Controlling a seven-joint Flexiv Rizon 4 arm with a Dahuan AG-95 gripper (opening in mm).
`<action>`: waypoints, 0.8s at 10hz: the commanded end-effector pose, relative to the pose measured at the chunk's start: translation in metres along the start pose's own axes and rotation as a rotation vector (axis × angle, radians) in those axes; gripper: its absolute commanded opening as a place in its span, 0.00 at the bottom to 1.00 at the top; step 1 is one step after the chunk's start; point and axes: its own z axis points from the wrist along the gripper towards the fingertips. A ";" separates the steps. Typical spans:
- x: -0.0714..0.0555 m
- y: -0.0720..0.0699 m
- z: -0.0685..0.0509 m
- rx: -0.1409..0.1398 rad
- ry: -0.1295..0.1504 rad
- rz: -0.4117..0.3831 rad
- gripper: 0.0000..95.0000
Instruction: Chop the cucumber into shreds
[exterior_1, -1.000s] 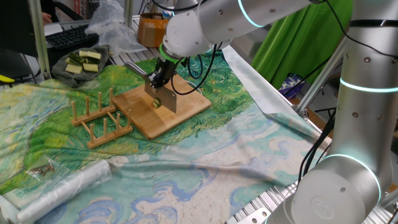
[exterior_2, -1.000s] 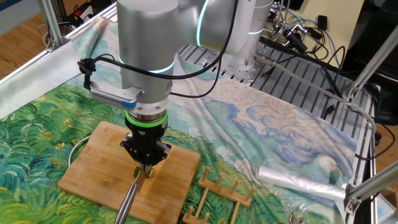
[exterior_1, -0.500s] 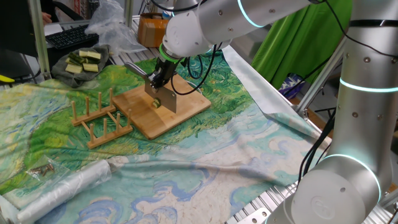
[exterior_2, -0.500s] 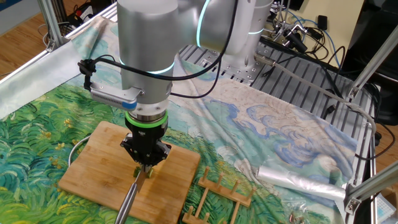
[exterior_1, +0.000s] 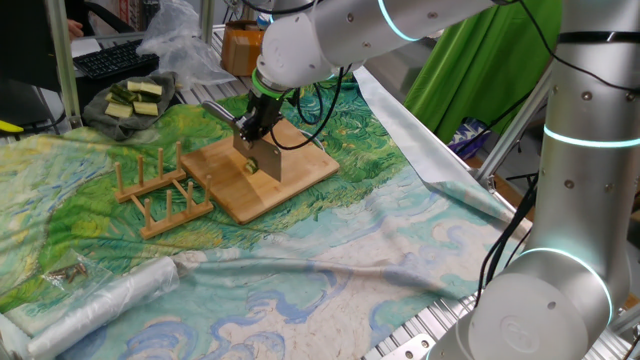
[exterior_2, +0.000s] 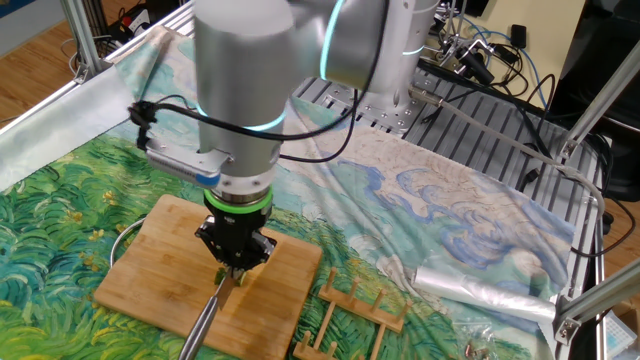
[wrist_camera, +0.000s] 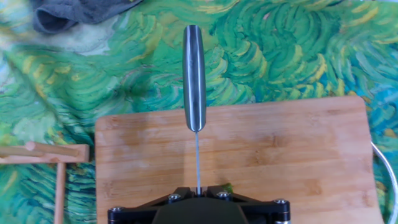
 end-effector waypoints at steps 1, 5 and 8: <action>0.000 0.000 -0.002 0.003 0.014 0.007 0.00; 0.012 -0.009 -0.003 -0.023 0.014 0.003 0.00; 0.012 -0.007 -0.006 -0.022 0.003 -0.002 0.00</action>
